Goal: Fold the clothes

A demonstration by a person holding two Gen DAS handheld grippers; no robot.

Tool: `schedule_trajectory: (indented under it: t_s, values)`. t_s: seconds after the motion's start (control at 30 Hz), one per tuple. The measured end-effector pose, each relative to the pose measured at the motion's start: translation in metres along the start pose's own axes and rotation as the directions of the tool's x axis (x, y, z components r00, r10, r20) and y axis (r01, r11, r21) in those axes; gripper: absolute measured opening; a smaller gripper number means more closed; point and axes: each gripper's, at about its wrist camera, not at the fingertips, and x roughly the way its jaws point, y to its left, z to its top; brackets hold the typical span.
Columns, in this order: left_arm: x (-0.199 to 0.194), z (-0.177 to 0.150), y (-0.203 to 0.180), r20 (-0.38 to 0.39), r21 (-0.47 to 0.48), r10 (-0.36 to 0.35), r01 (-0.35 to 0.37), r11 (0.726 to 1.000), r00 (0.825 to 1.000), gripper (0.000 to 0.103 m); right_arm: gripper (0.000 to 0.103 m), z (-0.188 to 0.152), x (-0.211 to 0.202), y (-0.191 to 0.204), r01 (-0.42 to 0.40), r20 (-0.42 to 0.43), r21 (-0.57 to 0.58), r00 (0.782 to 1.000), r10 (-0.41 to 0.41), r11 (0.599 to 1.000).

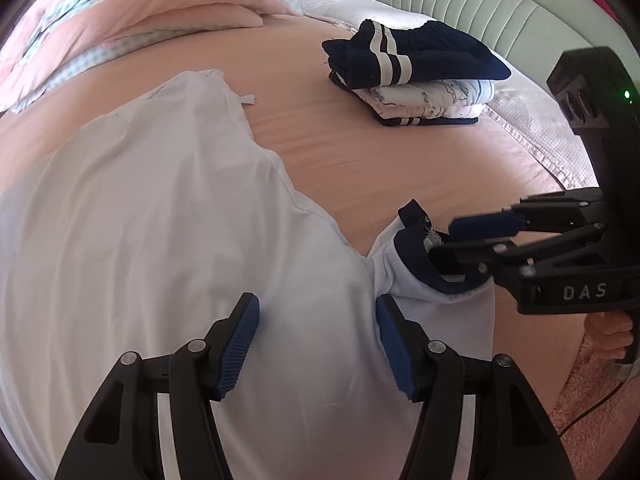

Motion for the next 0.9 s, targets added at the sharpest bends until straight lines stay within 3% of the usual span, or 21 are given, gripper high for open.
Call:
schedule_trajectory:
  t_s: [0.1,0.2,0.33,0.57,0.63,0.8,0.9]
  values:
    - [0.004,0.0,-0.002,0.005,0.004,0.009,-0.009,1.0,1.0,0.057,0.043,-0.001,0.008,0.0,-0.01,-0.043,-0.01,0.999,0.009,1.0]
    - [0.005,-0.001,-0.002,0.01,0.004,0.014,-0.014,1.0,1.0,0.057,0.046,0.003,0.009,0.012,-0.025,-0.024,-0.059,0.999,0.024,0.998]
    - [0.004,-0.006,-0.007,0.012,0.047,0.001,-0.002,0.999,1.0,0.057,0.044,0.009,0.017,0.02,0.045,0.012,-0.098,0.999,-0.045,0.994]
    - [0.0,-0.011,-0.011,0.016,0.07,-0.035,0.034,0.997,0.999,0.058,0.044,0.023,0.005,-0.004,0.034,0.135,0.05,0.99,-0.041,0.998]
    - [-0.003,-0.01,-0.01,0.019,0.065,-0.045,0.044,0.997,0.999,0.058,0.044,0.022,-0.004,-0.012,-0.008,0.161,0.083,0.987,-0.005,0.997]
    - [-0.009,-0.006,0.011,0.06,-0.068,-0.08,0.085,0.994,0.995,0.058,0.044,0.008,-0.01,-0.029,0.012,0.097,0.112,0.995,-0.023,0.994]
    - [-0.003,-0.004,0.012,0.04,-0.073,-0.055,0.058,0.996,0.998,0.058,0.044,-0.005,-0.017,-0.043,0.031,0.098,0.147,0.994,-0.045,0.989]
